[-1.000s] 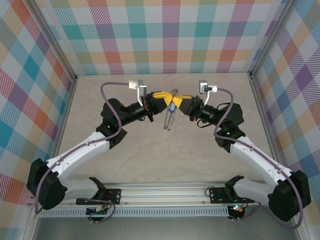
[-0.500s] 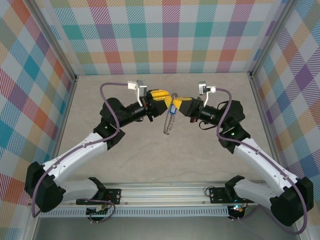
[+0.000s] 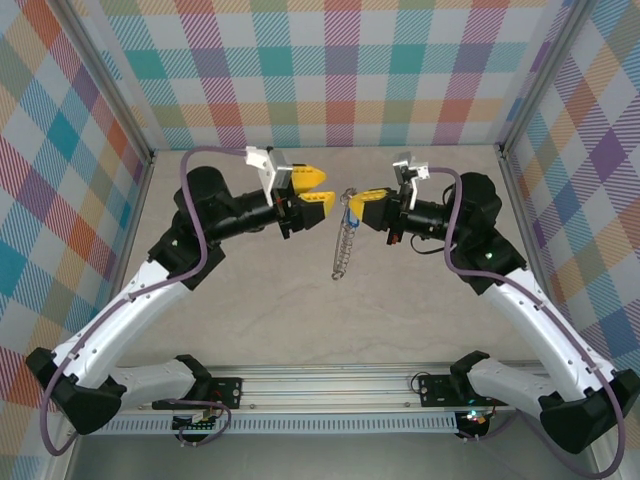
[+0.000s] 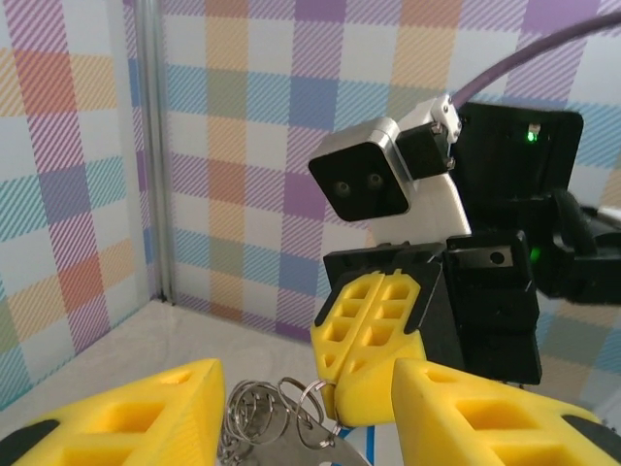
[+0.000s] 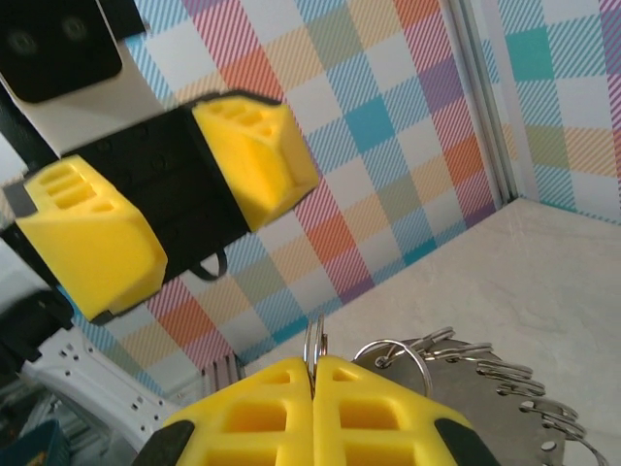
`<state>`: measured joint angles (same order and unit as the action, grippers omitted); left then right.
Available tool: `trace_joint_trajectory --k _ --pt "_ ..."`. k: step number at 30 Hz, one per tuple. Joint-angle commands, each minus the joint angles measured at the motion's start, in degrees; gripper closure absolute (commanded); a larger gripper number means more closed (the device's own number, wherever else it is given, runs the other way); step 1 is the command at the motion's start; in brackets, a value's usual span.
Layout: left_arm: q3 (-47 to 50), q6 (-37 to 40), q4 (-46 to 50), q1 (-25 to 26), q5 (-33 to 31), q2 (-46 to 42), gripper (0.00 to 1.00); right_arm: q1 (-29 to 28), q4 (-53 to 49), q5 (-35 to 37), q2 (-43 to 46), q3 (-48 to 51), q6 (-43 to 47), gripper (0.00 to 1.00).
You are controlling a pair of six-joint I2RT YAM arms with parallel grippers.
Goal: Put the keys on the keyring
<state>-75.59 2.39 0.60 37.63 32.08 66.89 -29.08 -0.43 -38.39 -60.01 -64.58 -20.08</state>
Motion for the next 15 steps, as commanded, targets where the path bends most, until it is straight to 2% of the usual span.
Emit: trace_joint_trajectory --k 1,5,15 --pt "-5.83 6.85 13.56 -1.51 6.87 2.8 0.5 1.28 -4.4 -3.61 -1.0 -2.91 6.98 1.0" --pt "-10.26 9.09 20.23 -3.07 10.69 5.86 0.5 3.29 -3.43 -7.0 -2.11 -2.79 7.0 1.0" --pt "-14.58 9.59 23.74 -6.77 18.95 11.96 0.59 4.82 -2.32 -12.62 -3.96 -3.0 6.19 1.0"
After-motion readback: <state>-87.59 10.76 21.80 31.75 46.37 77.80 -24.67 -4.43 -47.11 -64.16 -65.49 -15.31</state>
